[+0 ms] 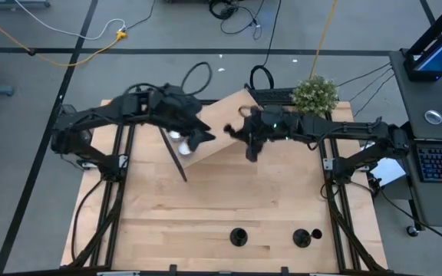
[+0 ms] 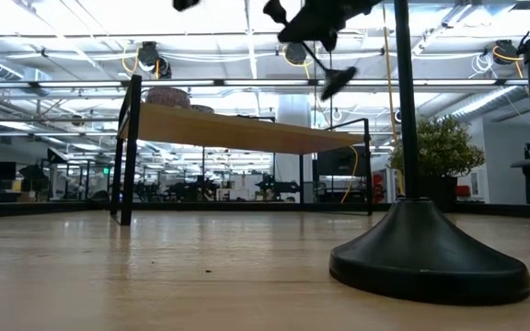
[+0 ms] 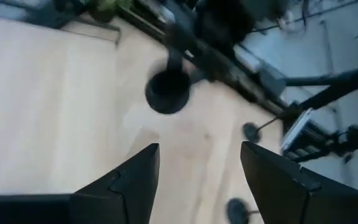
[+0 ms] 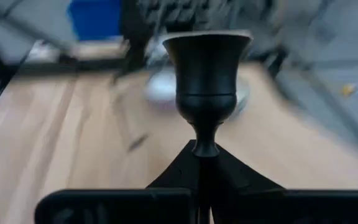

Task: Pick & Place candle stick holders
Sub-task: Put the left black candle holder on the shelf

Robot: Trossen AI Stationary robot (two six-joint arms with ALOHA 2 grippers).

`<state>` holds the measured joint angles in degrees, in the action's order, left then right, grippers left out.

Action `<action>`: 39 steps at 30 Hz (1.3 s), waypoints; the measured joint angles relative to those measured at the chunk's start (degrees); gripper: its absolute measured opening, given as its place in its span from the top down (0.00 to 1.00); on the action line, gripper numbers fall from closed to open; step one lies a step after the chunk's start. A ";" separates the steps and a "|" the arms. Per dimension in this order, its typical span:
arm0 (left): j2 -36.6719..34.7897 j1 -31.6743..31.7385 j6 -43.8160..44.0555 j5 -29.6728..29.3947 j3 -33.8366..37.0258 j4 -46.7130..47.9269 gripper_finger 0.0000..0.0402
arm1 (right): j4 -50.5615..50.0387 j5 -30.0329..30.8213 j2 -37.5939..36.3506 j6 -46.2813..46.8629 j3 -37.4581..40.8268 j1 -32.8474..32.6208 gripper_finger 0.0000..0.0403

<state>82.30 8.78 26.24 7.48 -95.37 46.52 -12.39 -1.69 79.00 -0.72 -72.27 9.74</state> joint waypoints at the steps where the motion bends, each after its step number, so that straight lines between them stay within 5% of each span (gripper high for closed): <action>1: -0.76 -0.62 -1.18 -2.24 -0.05 0.13 0.42 | 2.67 0.41 0.00 -0.42 0.00 0.82 0.99; 7: -4.59 -5.10 -1.62 -20.16 0.09 9.46 0.42 | 17.20 0.51 0.08 -1.54 0.26 7.79 0.99; 11: -6.49 -8.30 1.42 -27.10 3.61 11.28 0.42 | 30.28 0.30 0.65 0.39 3.84 13.08 0.99; 21: -13.02 -11.71 10.71 -30.36 18.12 8.38 0.42 | 56.18 -1.79 8.74 7.90 11.17 21.20 0.99; 39: -25.72 -13.79 17.24 -35.30 28.33 5.54 0.42 | 60.13 1.95 17.59 3.68 10.99 23.99 0.99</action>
<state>56.57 -5.02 43.48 -27.82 -67.05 52.05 47.73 0.27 96.60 2.96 -61.28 33.74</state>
